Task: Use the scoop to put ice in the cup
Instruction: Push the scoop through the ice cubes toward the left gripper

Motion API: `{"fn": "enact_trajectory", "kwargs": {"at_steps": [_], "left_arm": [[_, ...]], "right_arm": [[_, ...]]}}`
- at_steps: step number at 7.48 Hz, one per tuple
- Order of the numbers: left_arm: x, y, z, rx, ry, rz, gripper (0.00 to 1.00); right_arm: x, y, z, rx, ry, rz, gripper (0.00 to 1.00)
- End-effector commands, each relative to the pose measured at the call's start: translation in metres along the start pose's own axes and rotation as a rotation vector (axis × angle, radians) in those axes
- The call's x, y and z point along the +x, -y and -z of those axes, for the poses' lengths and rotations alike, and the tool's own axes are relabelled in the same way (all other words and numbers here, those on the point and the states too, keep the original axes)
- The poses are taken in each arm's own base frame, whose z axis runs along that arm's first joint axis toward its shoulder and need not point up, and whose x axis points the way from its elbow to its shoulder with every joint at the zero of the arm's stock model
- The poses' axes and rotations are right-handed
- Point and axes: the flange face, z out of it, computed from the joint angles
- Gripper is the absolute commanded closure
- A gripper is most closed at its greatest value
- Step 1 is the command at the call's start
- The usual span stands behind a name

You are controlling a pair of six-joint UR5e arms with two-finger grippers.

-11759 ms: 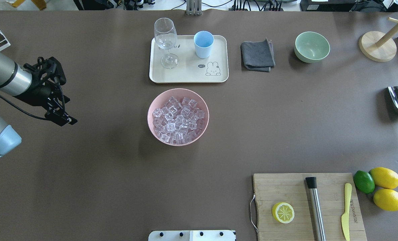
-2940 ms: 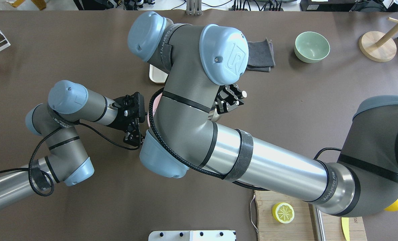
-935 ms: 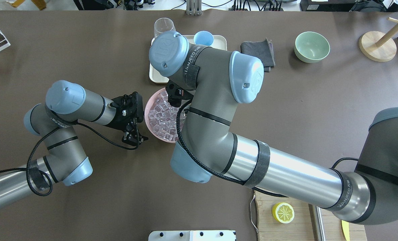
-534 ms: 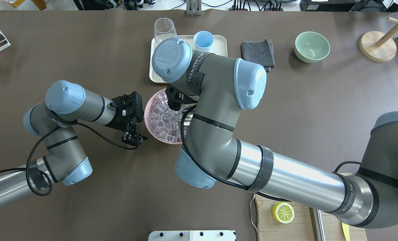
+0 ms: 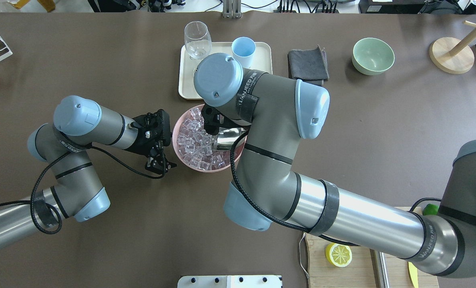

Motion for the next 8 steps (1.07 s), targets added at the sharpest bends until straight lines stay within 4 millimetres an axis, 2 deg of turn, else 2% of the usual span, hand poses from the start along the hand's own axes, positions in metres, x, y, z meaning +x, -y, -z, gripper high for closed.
{"fn": "enact_trajectory", "kwargs": {"at_steps": [1, 3, 5, 6, 8], "left_arm": [[0.001, -0.004, 0.001, -0.003, 0.001, -0.002, 0.01], [0.001, -0.004, 0.001, -0.003, 0.001, -0.002, 0.01], [0.001, -0.004, 0.001, -0.003, 0.001, -0.002, 0.01], [0.001, -0.004, 0.001, -0.003, -0.001, -0.002, 0.01], [0.001, -0.004, 0.001, -0.003, -0.001, -0.002, 0.01]], "right_arm": [[-0.006, -0.016, -0.01, 0.065, -0.024, -0.013, 1.0], [-0.009, -0.023, -0.019, 0.122, -0.029, -0.044, 1.0], [-0.011, -0.015, -0.027, 0.154, -0.033, -0.041, 1.0], [-0.018, -0.011, -0.028, 0.158, -0.029, -0.042, 1.0], [-0.02, -0.01, -0.023, 0.18, -0.033, -0.049, 1.0]]}}
